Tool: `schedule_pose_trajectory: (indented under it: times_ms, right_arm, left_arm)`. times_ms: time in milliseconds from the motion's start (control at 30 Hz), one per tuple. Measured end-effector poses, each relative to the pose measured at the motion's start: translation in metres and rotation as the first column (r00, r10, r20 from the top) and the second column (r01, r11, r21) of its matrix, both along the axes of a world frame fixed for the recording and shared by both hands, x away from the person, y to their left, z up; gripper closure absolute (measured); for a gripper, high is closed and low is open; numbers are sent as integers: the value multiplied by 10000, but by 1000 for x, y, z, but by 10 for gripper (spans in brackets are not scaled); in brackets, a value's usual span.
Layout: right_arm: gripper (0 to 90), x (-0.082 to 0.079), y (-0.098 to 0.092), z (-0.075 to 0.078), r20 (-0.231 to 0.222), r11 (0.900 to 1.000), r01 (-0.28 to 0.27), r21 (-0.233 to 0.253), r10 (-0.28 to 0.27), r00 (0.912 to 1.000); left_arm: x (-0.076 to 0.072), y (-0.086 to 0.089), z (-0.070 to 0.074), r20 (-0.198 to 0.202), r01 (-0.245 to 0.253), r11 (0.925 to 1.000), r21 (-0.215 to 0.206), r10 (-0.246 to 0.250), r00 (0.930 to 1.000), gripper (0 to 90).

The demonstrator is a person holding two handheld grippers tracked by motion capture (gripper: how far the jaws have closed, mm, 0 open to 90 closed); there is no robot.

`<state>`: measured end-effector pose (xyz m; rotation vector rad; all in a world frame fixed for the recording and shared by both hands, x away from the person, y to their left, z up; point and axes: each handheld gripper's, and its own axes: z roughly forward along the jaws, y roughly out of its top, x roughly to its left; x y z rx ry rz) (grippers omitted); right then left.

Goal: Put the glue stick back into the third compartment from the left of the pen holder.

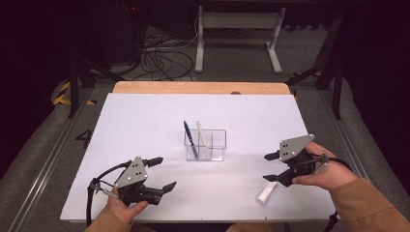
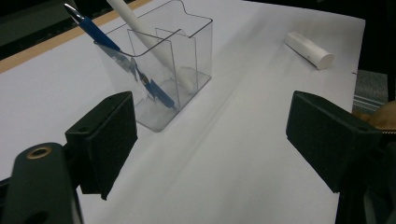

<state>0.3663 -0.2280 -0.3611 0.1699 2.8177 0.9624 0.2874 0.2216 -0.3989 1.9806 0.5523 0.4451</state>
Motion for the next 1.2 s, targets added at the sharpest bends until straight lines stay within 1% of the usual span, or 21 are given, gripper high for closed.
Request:
schedule_pose_trajectory:
  times_ms: [33,67,200,267,333,500,567,633,733,767,800,900,1000,1033,1133,1200]
  right_arm:
    - [366,1,0,1,-29,9999,-119,-7,119,9999]
    - [366,1,1,1,-71,9998,-189,-27,189,9998]
    - [347,2,4,1,-91,9972,-648,-374,645,9979]
    - [345,2,6,1,-34,9952,-759,-614,758,9971]
    - [346,3,8,1,48,9932,-892,-745,898,9959]
    - [388,3,10,-1,119,9843,-1305,-1189,1329,9911]
    - [397,3,11,-2,176,9784,-1485,-1437,1526,9881]
    - [399,2,12,-3,244,9684,-1773,-1752,1844,9826]
    - [409,2,14,-4,339,9502,-2260,-2144,2385,9706]
    - [413,1,15,-4,366,9412,-2459,-2318,2611,9646]
    - [412,1,15,-4,350,9359,-2527,-2453,2690,9625]
    - [402,1,17,-6,372,9262,-2784,-2541,2970,9541]
    - [394,1,18,-8,345,9213,-2900,-2589,3089,9505]
    - [389,2,19,-8,305,9210,-2908,-2593,3088,9506]
    - [387,2,18,-9,219,9226,-2904,-2539,3057,9519]
    - [387,2,18,-9,93,9274,-2866,-2405,2974,9547]
  left_arm:
    - [-1,0,0,-78,-34,10000,-35,34,10000,172]
    - [-1,1,0,-50,-42,10000,-22,42,10000,172]
    - [-2,3,0,-18,-104,9999,-22,104,9999,172]
    - [-2,4,0,1,-130,9999,-11,130,9999,172]
    - [-3,4,0,-6,-155,9999,4,155,9999,172]
    - [-4,5,0,-5,-185,9998,-33,185,9998,173]
    - [-3,5,-1,3,-171,9999,-8,171,9999,172]
    - [-3,5,-1,-1,-164,9999,-10,164,9999,173]
    - [-3,5,-1,-20,-158,9999,-4,158,9999,172]
    - [-3,5,-1,-21,-162,9999,-9,162,9999,173]
    - [-3,5,-1,7,-167,9999,-2,167,9999,172]
    - [-3,5,-1,12,-171,9999,2,171,9999,172]
    - [-3,5,-1,13,-173,9999,-2,173,9998,172]
    - [-3,6,-1,15,-181,9998,9,181,9998,172]
    - [-4,6,-1,18,-192,9998,16,192,9998,172]
    - [-4,6,-1,-4,-201,9998,22,201,9998,173]
